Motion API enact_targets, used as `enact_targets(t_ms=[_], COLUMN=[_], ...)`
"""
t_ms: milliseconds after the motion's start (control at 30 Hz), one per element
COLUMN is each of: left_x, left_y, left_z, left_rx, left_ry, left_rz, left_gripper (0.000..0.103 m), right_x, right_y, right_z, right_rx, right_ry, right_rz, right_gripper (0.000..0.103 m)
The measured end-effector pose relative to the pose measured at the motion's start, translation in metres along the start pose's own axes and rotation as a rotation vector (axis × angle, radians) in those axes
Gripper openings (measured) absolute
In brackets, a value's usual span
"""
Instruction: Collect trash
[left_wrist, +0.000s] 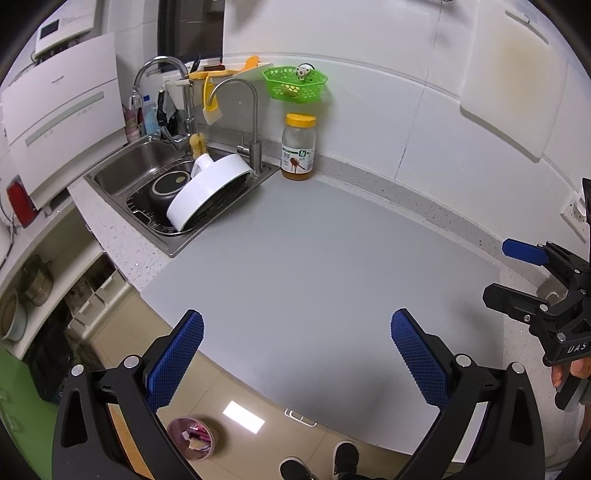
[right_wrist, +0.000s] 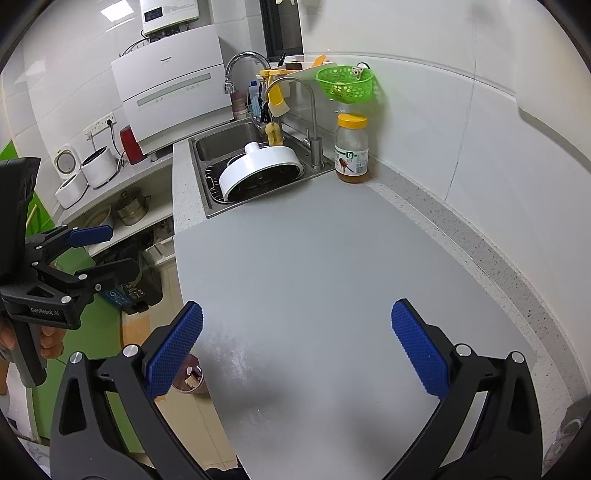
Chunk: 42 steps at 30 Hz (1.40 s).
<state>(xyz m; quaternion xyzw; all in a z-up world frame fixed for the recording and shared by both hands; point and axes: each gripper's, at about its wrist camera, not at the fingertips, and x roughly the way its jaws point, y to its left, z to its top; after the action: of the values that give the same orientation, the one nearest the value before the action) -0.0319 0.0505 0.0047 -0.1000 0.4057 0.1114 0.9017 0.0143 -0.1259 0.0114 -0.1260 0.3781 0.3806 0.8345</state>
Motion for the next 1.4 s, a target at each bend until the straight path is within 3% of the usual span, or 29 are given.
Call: enact_targets(t_ms=[1400], left_x=[0.0005], left_y=[-0.0057], left_z=[-0.0015], left_rx=[-0.011], left_ry=[0.000], left_rz=[-0.003], left_gripper=[0.097], right_x=[0.0048], right_y=[-0.0009], right_z=[0.0032], right_rx=[-0.011], right_ry=[0.003], right_rz=[0.007], right_gripper=[0.100])
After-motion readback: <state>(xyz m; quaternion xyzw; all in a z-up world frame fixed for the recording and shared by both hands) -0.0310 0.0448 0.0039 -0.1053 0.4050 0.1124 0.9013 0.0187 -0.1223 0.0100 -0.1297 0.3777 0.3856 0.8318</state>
